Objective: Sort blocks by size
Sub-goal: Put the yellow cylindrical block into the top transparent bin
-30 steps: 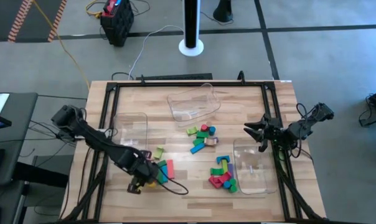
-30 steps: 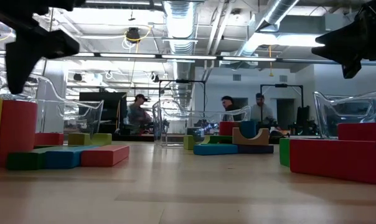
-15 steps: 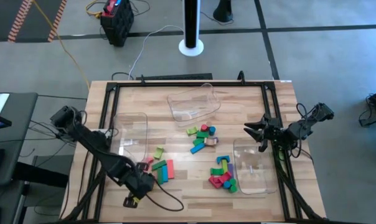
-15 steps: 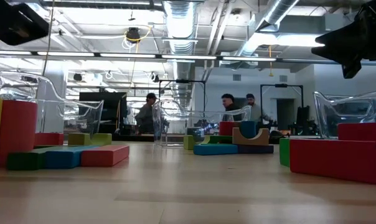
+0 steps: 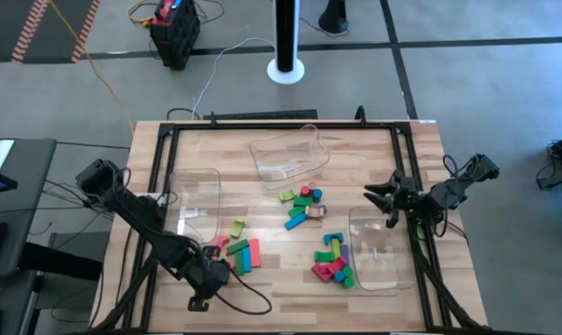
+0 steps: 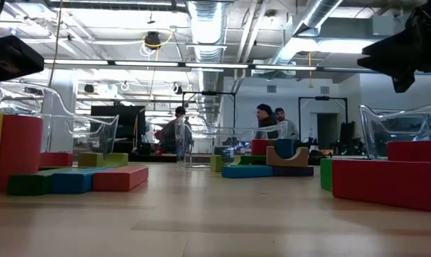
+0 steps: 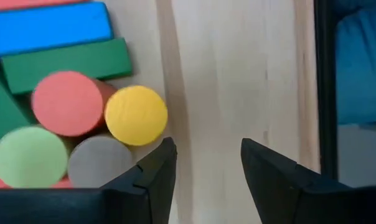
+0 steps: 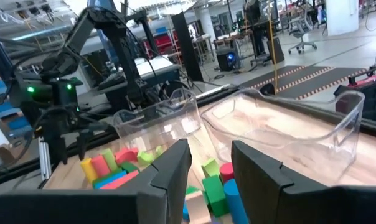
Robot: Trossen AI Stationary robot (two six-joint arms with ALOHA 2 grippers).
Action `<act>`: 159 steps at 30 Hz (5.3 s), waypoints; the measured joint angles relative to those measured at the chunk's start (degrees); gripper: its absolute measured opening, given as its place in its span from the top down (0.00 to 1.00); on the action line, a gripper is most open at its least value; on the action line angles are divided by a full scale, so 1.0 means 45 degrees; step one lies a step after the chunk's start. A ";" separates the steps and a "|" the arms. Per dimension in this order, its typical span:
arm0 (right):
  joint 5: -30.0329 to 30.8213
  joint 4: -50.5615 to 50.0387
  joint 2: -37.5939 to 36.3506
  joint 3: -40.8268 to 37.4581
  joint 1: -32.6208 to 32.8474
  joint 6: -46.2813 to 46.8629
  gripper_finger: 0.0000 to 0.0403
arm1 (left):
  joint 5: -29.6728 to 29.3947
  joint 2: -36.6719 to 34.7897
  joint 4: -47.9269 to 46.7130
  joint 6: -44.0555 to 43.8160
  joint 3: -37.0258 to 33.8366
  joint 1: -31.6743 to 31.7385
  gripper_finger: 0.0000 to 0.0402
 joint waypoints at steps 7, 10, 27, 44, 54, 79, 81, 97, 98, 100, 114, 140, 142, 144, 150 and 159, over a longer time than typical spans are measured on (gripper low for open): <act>-0.0054 -0.0620 0.0000 0.0000 0.0000 0.0609 0.62 | -0.0377 0.0632 -0.0203 0.0579 -0.0056 -0.0185 0.59; -0.0054 -0.0601 0.0000 0.0000 0.0000 0.0623 0.62 | -0.0403 0.0993 -0.0137 0.1017 -0.0056 -0.0017 0.60; -0.0064 -0.0624 0.0000 0.0000 0.0000 0.0632 0.62 | -0.1567 0.1176 -0.0108 0.3521 -0.0044 0.1813 0.60; -0.0073 -0.0708 0.0000 0.0000 0.0000 0.0599 0.62 | -0.0395 0.1214 0.0710 0.4678 -0.0041 0.2623 0.60; -0.0073 -0.0722 0.0000 0.0000 0.0000 0.0604 0.62 | -0.0841 0.1219 0.1313 0.4785 -0.0041 0.2605 0.51; -0.0068 -0.0813 -0.0005 0.0000 0.0000 0.0837 0.62 | -0.1047 0.1214 0.1744 0.5571 -0.0041 0.2532 0.61; -0.0068 -0.0815 -0.0005 0.0000 0.0000 0.0848 0.62 | -0.1051 0.1214 0.1763 0.5665 -0.0036 0.2532 0.63; -0.0068 -0.0846 -0.0005 0.0000 0.0000 0.0964 0.62 | -0.1256 0.1086 0.0762 0.6365 0.0493 0.2528 0.68; -0.0068 -0.0859 -0.0005 0.0000 0.0000 0.0967 0.62 | -0.1345 0.1011 0.0534 0.6498 0.0626 0.2528 0.68; -0.0068 -0.0906 -0.0005 0.0000 0.0000 0.0964 0.62 | -0.1503 0.0880 0.0196 0.6758 0.0932 0.2532 0.68; -0.0310 -0.0929 -0.0005 0.0000 0.0000 0.1173 0.62 | -0.3267 -0.1172 -0.0361 0.9593 0.2373 0.3527 0.68; -0.4822 0.5840 0.6292 0.5031 -0.2516 -0.7135 0.51 | -0.2152 -0.2140 0.4038 1.5605 0.2368 0.8647 0.68; -0.4828 0.5044 0.7289 0.6057 -0.2921 -0.7265 0.48 | -0.1766 -0.2309 0.4371 1.5846 0.2368 0.8934 0.68; -0.4830 0.4289 0.8336 0.7002 -0.3341 -0.7290 0.45 | -0.1238 -0.2508 0.4627 1.6003 0.2368 0.9264 0.68; -0.4836 0.3234 1.1132 0.9011 -0.4222 -0.8170 0.40 | 0.0799 -0.3274 0.5139 1.5817 0.2368 1.0285 0.68; -0.4746 0.2270 1.2396 0.9518 -0.4787 -0.8240 0.39 | 0.1806 -0.3844 0.4966 1.5603 0.1681 1.2069 0.68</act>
